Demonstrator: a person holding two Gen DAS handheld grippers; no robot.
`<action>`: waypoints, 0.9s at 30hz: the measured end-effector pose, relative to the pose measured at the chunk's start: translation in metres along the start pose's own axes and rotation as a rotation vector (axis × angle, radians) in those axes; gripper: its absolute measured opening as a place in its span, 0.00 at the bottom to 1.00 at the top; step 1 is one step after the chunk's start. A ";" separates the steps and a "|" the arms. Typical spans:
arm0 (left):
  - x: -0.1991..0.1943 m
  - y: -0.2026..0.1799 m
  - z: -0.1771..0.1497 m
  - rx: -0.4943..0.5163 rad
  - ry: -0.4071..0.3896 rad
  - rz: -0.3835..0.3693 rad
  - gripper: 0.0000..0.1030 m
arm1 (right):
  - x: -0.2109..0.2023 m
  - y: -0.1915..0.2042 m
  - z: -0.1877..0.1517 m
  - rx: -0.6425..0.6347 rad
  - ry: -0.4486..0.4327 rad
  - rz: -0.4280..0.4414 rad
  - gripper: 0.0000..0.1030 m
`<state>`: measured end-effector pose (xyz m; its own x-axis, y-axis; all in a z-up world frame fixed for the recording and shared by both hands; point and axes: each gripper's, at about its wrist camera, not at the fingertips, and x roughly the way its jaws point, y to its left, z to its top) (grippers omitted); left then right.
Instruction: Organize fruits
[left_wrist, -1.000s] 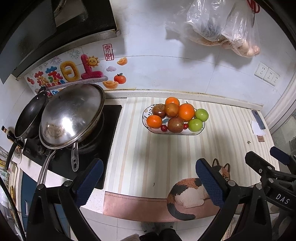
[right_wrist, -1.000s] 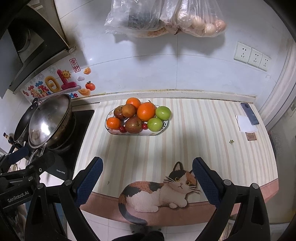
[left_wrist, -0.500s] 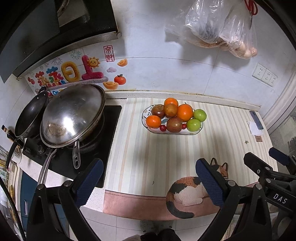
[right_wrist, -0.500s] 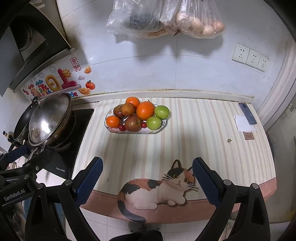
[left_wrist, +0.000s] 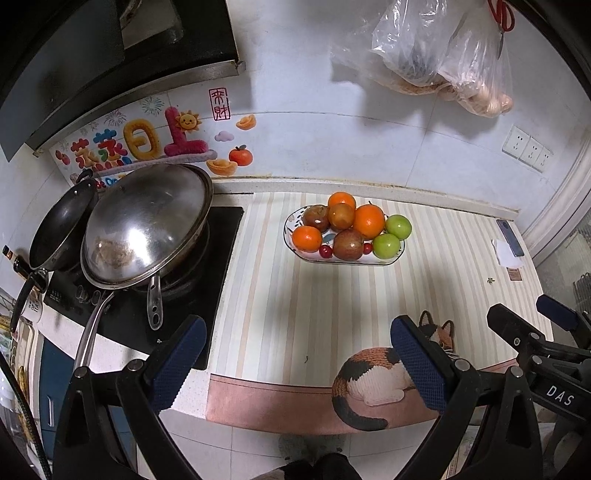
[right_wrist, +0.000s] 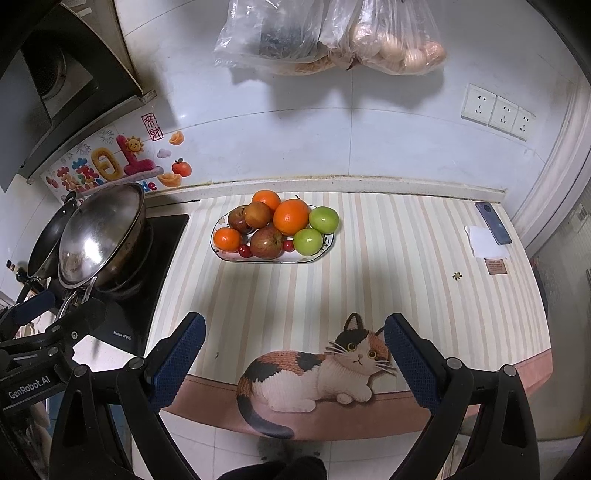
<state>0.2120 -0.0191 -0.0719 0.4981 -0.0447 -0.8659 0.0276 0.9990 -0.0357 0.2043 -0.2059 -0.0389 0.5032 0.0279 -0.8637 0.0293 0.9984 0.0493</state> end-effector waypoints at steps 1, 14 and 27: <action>0.000 0.000 0.000 -0.001 -0.001 -0.001 0.99 | -0.001 0.000 0.000 0.000 0.000 0.001 0.96; -0.002 0.002 0.000 -0.005 -0.004 -0.001 0.99 | -0.003 0.000 -0.003 0.000 -0.003 0.000 0.96; -0.004 0.004 0.000 -0.009 -0.007 -0.006 0.99 | -0.010 0.000 -0.007 0.004 -0.004 0.001 0.96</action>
